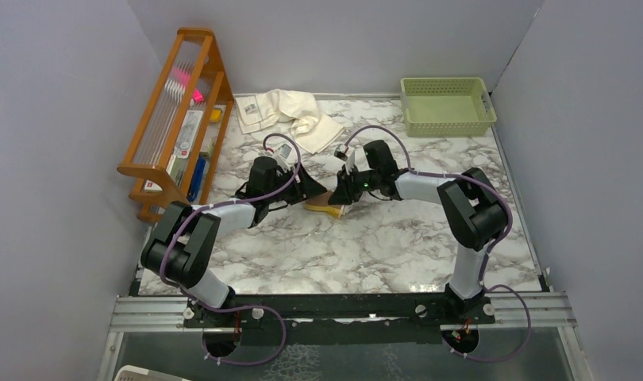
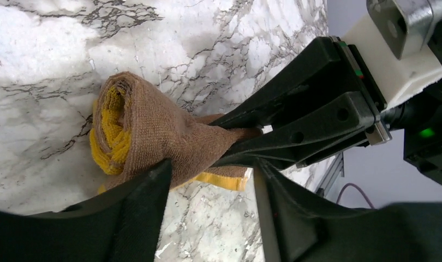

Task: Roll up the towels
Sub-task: Roll the towel at the center of the board, then pick up the towel at the center of the board.

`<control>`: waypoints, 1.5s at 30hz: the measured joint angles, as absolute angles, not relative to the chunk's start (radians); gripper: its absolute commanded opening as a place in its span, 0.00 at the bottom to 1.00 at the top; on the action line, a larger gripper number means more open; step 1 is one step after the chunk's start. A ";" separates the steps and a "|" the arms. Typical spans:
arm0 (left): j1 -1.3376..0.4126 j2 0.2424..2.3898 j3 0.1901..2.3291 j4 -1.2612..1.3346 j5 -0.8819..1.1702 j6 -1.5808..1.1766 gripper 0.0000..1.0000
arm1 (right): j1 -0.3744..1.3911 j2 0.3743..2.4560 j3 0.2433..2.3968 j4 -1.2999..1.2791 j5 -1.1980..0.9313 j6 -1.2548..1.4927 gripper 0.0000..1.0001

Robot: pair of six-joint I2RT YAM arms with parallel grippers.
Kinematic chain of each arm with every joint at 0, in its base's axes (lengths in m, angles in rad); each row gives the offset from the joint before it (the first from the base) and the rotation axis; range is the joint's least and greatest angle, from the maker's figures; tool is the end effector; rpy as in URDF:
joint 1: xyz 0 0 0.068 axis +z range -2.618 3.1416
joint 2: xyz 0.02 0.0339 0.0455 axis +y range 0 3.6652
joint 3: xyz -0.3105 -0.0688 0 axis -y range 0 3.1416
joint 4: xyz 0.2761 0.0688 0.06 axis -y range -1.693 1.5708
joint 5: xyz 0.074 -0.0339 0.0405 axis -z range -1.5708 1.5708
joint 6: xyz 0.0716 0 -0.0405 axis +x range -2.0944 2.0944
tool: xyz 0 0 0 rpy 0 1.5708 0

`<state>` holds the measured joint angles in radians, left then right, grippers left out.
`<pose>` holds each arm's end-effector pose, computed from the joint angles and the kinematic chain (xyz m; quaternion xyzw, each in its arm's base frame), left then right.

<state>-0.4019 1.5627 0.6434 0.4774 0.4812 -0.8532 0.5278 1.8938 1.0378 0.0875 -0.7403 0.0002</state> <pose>0.3155 -0.1701 0.1820 -0.0593 0.8283 -0.4680 0.3023 0.3524 0.2613 0.1506 -0.3602 0.7917 0.4165 0.2645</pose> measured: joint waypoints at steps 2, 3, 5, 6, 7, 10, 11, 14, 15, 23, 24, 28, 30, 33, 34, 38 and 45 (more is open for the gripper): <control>-0.402 1.565 0.643 0.477 0.480 -0.870 0.67 | 0.528 1.895 1.037 0.090 -0.745 0.003 0.13; -0.402 1.569 0.643 0.477 0.480 -0.886 0.70 | 0.528 1.895 1.037 0.090 -0.746 0.003 0.13; -0.402 1.575 0.643 0.474 0.477 -0.919 0.79 | 0.528 1.895 1.037 0.090 -0.746 0.001 0.13; -0.402 1.576 0.643 0.467 0.471 -0.944 0.82 | 0.528 1.895 1.037 0.090 -0.746 -0.002 0.13; -0.404 1.576 0.643 0.456 0.461 -0.968 0.84 | 0.528 1.895 1.037 0.090 -0.746 -0.004 0.14; -0.411 1.576 0.643 0.427 0.429 -1.030 0.85 | 0.528 1.895 1.034 0.093 -0.746 -0.009 0.13; -0.413 1.576 0.643 0.419 0.419 -1.052 0.85 | 0.528 1.895 1.032 0.096 -0.746 -0.011 0.14; -0.414 1.576 0.643 0.405 0.396 -1.122 0.86 | 0.528 1.894 1.027 0.103 -0.746 -0.016 0.14; -0.415 1.575 0.639 0.403 0.387 -1.157 0.86 | 0.528 1.893 1.026 0.104 -0.746 -0.019 0.14; -0.433 1.593 0.587 0.415 0.294 -1.324 0.84 | 0.528 1.877 1.006 0.114 -0.757 -0.039 0.14; -0.435 1.604 0.586 0.424 0.290 -1.338 0.83 | 0.529 1.874 1.003 0.114 -0.758 -0.043 0.14; -0.452 1.662 0.588 0.496 0.277 -1.409 0.78 | 0.533 1.865 0.991 0.113 -0.768 -0.061 0.14; -0.461 1.680 0.591 0.518 0.271 -1.431 0.72 | 0.539 1.858 0.986 0.113 -0.768 -0.070 0.14; -0.469 1.721 0.606 0.556 0.268 -1.466 0.56 | 0.555 1.849 0.982 0.112 -0.768 -0.086 0.14; -0.469 1.730 0.608 0.563 0.265 -1.472 0.46 | 0.559 1.846 0.980 0.112 -0.768 -0.091 0.14; -0.471 1.746 0.608 0.572 0.253 -1.489 0.00 | 0.564 1.835 0.976 0.112 -0.768 -0.113 0.15; -0.475 1.738 0.609 0.595 0.228 -1.446 0.00 | 0.577 1.761 0.969 0.063 -0.732 -0.156 0.80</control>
